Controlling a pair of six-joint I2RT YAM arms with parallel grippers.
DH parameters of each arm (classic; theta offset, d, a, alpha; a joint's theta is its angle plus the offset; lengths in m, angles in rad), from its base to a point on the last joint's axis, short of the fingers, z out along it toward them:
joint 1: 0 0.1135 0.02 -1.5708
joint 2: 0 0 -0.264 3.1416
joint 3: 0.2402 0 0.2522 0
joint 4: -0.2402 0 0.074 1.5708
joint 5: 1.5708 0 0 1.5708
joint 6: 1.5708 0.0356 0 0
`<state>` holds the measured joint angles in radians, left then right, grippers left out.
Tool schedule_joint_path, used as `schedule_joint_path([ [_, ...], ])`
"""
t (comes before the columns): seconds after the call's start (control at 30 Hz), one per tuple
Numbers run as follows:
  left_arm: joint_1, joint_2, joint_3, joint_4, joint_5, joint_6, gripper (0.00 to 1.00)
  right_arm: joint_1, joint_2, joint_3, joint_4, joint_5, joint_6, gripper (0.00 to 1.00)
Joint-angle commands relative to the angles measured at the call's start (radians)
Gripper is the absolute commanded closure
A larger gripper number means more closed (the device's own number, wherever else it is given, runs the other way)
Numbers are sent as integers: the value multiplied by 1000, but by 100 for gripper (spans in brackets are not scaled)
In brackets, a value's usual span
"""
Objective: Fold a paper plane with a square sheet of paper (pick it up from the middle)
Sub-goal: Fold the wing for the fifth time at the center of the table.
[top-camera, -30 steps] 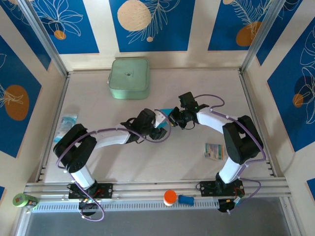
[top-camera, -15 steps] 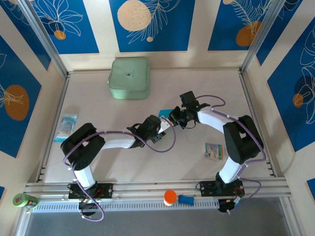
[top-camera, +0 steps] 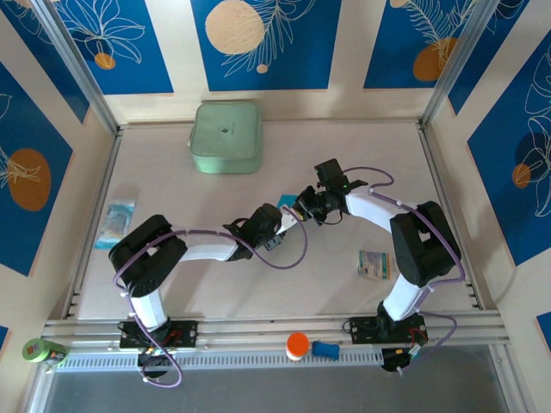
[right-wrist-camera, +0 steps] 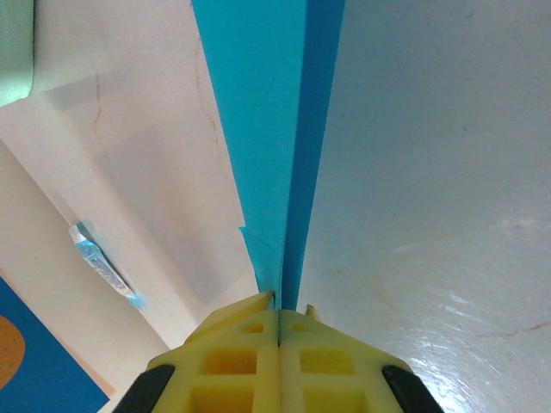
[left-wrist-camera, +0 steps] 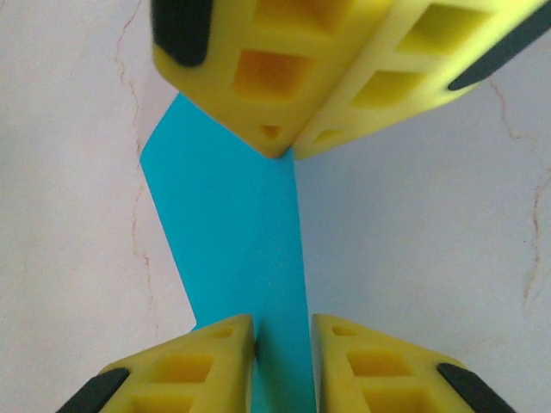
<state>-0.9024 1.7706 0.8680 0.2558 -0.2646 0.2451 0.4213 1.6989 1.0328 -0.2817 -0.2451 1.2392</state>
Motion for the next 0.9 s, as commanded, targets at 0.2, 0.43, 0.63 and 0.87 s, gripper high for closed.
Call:
schedule_joint_path([
  [0.2,-10,-3,-15,28,25,-18,72,4,43,35,-28,-40,6,100],
  [0.43,-11,-1,-15,24,22,-17,75,4,50,41,-30,-42,4,100],
  [0.63,-9,7,-18,27,27,-29,83,3,61,42,-21,-61,9,97],
  [0.87,-9,26,-38,43,43,-59,92,-10,41,31,-20,-59,6,77],
])
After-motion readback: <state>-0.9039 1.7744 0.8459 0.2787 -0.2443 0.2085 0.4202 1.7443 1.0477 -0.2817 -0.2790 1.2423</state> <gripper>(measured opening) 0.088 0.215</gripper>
